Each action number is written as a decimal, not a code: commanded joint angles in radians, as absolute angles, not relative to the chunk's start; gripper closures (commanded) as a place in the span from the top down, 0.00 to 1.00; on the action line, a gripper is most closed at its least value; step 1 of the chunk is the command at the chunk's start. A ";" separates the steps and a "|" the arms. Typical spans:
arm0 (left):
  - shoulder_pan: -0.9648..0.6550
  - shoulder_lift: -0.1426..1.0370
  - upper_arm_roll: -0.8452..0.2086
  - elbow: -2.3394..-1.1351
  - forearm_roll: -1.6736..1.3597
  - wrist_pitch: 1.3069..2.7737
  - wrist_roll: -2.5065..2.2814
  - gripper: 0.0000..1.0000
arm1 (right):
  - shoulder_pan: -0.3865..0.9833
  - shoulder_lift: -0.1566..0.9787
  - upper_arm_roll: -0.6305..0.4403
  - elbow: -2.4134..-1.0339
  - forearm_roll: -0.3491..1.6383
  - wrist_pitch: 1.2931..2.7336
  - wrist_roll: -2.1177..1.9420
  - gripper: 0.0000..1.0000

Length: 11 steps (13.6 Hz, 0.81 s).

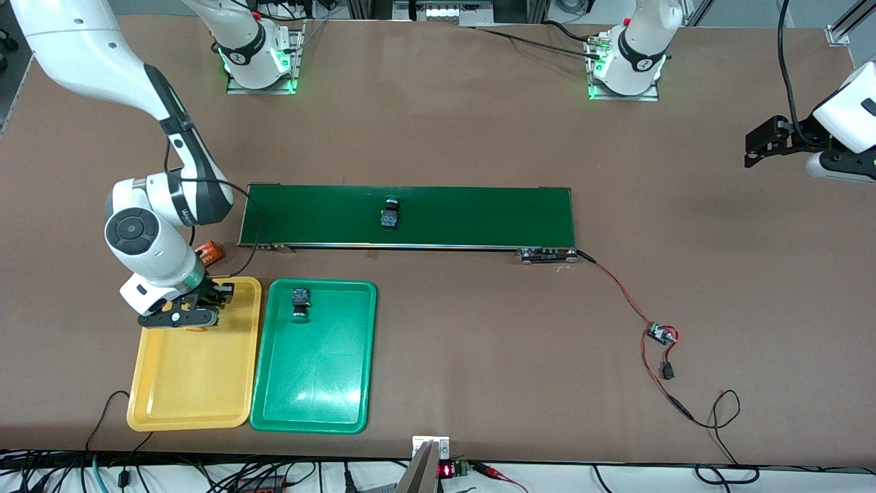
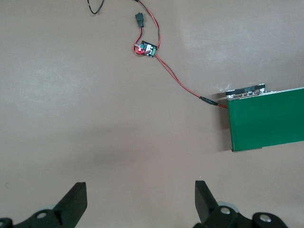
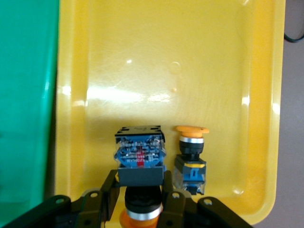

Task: Sort buttons by color to trays
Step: 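Carry the yellow button into the yellow tray and open the right gripper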

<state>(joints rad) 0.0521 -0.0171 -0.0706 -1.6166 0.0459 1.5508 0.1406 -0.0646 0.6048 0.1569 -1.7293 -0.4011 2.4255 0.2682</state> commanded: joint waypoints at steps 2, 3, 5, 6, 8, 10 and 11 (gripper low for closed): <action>0.055 -0.015 -0.072 -1.595 0.040 1.528 0.137 1.00 | -0.060 0.660 0.132 -1.698 -0.420 2.493 0.262 0.20; 0.055 -0.015 -0.072 -1.595 0.040 1.528 0.137 1.00 | -0.060 0.660 0.132 -1.698 -0.420 2.493 0.264 0.31; 0.055 -0.015 -0.072 -1.595 0.040 1.528 0.137 1.00 | -0.057 0.660 0.132 -1.700 -0.420 2.494 0.264 0.66; 0.055 -0.015 -0.072 -1.595 0.040 1.528 0.137 1.00 | -0.054 0.660 0.132 -1.700 -0.419 2.494 0.264 0.91; 0.055 -0.015 -0.072 -1.595 0.040 1.528 0.137 1.00 | -0.055 0.650 0.130 -1.704 -0.419 2.493 0.261 1.00; 0.055 -0.015 -0.072 -1.595 0.040 1.528 0.137 1.00 | -0.055 0.608 0.132 -1.729 -0.405 2.484 0.267 1.00; 0.055 -0.015 -0.072 -1.595 0.040 1.528 0.137 1.00 | -0.052 0.576 0.135 -1.750 -0.405 2.464 0.276 1.00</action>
<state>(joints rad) 0.0521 -0.0171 -0.0706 -1.6166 0.0459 1.5507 0.1406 -0.0593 0.6374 0.1351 -1.7132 -0.4014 2.4898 0.2681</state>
